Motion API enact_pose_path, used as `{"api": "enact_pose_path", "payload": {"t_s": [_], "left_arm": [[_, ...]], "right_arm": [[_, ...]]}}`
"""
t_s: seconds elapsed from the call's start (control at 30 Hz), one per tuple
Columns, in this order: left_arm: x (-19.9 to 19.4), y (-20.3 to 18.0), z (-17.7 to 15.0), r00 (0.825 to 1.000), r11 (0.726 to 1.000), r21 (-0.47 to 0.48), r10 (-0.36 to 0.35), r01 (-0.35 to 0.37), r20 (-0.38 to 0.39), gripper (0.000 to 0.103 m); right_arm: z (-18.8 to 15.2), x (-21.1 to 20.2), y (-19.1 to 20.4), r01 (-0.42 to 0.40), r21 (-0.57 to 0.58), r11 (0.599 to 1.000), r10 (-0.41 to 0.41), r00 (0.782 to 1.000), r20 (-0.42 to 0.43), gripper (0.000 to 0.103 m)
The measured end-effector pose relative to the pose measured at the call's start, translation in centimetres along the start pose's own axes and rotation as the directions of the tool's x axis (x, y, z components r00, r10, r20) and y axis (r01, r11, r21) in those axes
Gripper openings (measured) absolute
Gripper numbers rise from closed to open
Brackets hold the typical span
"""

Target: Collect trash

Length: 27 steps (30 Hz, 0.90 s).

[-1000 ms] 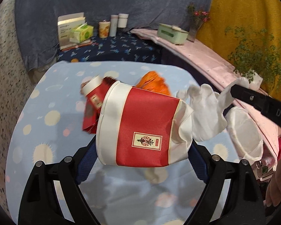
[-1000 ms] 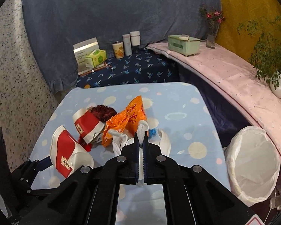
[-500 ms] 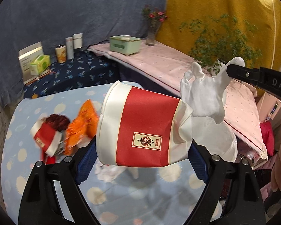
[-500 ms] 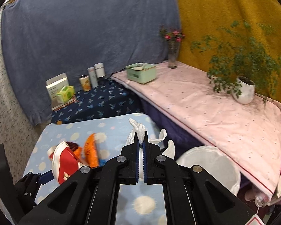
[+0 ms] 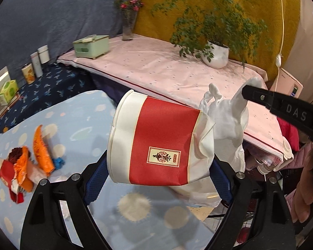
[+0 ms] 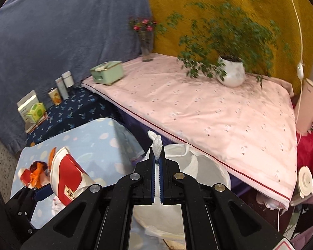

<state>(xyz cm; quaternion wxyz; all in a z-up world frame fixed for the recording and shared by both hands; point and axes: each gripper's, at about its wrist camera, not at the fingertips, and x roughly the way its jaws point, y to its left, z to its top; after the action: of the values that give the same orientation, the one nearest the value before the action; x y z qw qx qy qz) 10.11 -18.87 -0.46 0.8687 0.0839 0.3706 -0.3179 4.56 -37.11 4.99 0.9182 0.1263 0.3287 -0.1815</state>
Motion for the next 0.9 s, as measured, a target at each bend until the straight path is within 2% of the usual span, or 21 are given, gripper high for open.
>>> {"api": "enact_pose_path", "payload": {"t_s": [0.3, 0.4, 0.5, 0.67, 0.9], "left_arm": [[4.2, -3.8, 0.7, 0.998, 0.998, 0.047, -0.039, 0.042, -0.049, 0.084], [5.2, -4.0, 0.7, 0.996, 0.997, 0.036, -0.063, 0.066, -0.067, 0.084], [6.0, -3.8, 0.8, 0.996, 0.998, 0.012, -0.057, 0.058, -0.075, 0.088], [6.4, -3.0, 0.9, 0.996, 0.999, -0.012, -0.048, 0.048, -0.077, 0.088], [5.2, -0.9, 0.7, 0.998, 0.999, -0.042, -0.006, 0.004, -0.059, 0.088]], "right_arm": [[-0.7, 2.8, -4.5, 0.031, 0.065, 0.997, -0.028, 0.999, -0.045, 0.003], [-0.9, 3.4, -5.3, 0.04, 0.085, 0.996, -0.036, 0.998, -0.052, 0.007], [-0.9, 3.7, -5.7, 0.049, 0.095, 0.994, -0.044, 0.998, -0.053, 0.01], [-0.8, 3.4, -5.6, 0.07, 0.09, 0.993, -0.067, 0.997, -0.037, 0.027], [-1.0, 2.8, -3.8, 0.072, 0.057, 0.996, -0.07, 0.997, -0.031, 0.034]]}}
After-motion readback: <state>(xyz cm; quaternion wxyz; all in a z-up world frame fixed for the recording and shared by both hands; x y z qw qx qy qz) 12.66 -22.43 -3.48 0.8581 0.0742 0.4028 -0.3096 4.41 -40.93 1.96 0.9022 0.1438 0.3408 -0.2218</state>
